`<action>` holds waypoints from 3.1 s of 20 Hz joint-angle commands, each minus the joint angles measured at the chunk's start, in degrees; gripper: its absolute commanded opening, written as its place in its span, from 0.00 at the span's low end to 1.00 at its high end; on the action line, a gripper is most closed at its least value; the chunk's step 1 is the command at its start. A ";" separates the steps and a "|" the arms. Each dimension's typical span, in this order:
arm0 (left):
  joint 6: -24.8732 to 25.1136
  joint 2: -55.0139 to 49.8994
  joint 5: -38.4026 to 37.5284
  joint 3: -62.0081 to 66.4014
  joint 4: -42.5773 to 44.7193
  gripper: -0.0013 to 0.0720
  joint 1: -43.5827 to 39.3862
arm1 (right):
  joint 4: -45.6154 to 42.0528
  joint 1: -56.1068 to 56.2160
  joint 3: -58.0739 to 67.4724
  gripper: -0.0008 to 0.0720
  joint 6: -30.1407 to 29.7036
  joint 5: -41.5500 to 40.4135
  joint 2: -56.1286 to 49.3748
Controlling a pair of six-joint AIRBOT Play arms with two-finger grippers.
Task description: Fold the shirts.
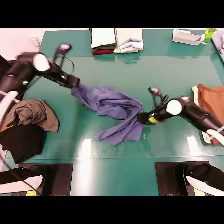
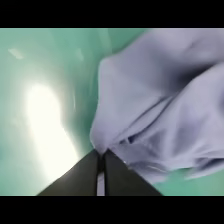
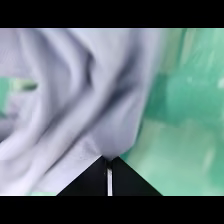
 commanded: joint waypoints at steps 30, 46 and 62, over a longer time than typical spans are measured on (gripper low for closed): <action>2.78 -4.07 -3.43 10.14 0.70 0.05 1.44 | -10.49 -22.99 44.15 0.03 -13.14 27.30 -14.51; -2.82 -6.60 -11.78 5.38 6.14 0.70 1.44 | -2.25 -32.26 34.12 0.55 -20.26 19.43 -14.03; -7.13 4.00 -5.38 -16.44 -3.08 0.70 1.27 | 0.00 -53.48 -3.17 0.77 -23.15 11.45 -7.04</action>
